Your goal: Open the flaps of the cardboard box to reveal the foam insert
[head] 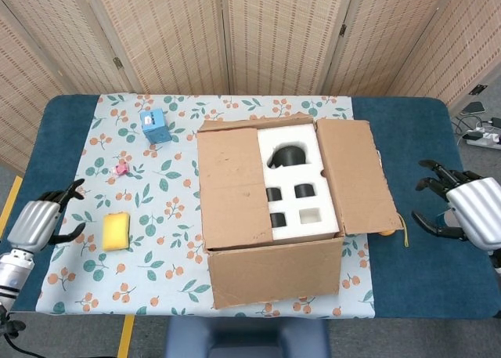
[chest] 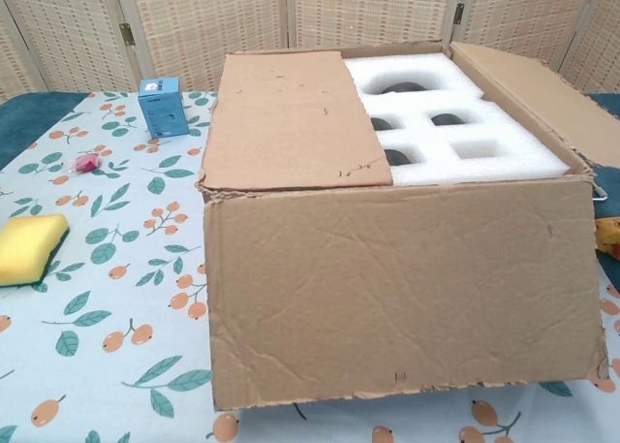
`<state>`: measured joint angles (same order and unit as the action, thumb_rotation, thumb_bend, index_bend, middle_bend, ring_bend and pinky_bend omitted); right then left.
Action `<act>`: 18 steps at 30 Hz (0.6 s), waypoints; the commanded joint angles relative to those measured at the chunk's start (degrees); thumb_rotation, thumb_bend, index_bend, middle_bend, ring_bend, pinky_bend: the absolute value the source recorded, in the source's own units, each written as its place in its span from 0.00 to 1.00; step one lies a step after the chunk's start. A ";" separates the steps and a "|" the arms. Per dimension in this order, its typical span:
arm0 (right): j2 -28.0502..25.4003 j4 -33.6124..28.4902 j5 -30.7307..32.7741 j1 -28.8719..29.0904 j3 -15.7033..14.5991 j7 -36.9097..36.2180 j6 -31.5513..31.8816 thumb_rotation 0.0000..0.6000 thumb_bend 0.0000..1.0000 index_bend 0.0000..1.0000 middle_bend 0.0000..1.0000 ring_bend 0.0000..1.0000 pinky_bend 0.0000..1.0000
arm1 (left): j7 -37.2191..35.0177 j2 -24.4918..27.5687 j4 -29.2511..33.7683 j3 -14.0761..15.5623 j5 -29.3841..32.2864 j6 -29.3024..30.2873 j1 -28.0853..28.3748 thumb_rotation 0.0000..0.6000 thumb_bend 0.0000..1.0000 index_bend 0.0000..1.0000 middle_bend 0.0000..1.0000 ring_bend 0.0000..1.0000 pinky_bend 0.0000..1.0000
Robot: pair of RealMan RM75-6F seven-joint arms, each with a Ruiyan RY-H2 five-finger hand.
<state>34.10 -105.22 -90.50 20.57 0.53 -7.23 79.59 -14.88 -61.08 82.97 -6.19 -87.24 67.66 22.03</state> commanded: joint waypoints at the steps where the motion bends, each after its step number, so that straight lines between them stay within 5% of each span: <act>1: 3.99 5.37 -1.51 -4.28 -0.09 -4.10 5.07 0.00 0.41 0.37 0.20 0.37 0.45 | 0.33 6.51 5.67 -3.45 -1.93 -6.00 7.35 1.00 0.38 0.03 0.36 0.31 0.31; 3: 6.54 8.30 -1.52 -5.66 -0.53 -6.37 5.92 0.00 0.41 0.37 0.20 0.37 0.45 | 1.24 7.61 7.06 -5.43 -0.85 -7.88 10.03 1.00 0.40 0.05 0.39 0.33 0.37; 6: 9.93 12.50 -1.49 -6.84 -0.65 -9.70 6.63 0.00 0.41 0.36 0.19 0.37 0.45 | -0.36 7.98 7.31 -8.29 -0.88 -8.81 13.83 1.00 0.48 0.16 0.51 0.48 0.61; 8: 11.91 14.99 -1.47 -7.27 -0.33 -11.78 7.36 0.00 0.41 0.35 0.19 0.36 0.45 | -1.35 7.66 6.35 -9.55 -1.22 -9.49 16.11 1.00 0.52 0.26 0.56 0.53 0.69; 18: 16.14 23.11 -3.54 -11.34 0.86 -21.97 16.07 0.00 0.41 0.35 0.20 0.37 0.45 | -0.90 4.73 4.40 -11.13 2.51 -18.70 25.21 1.00 0.62 0.49 0.56 0.47 0.54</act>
<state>49.70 -83.19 -93.30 10.81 1.01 -27.81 92.97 -16.58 -55.34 87.91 -17.21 -85.58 49.87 46.29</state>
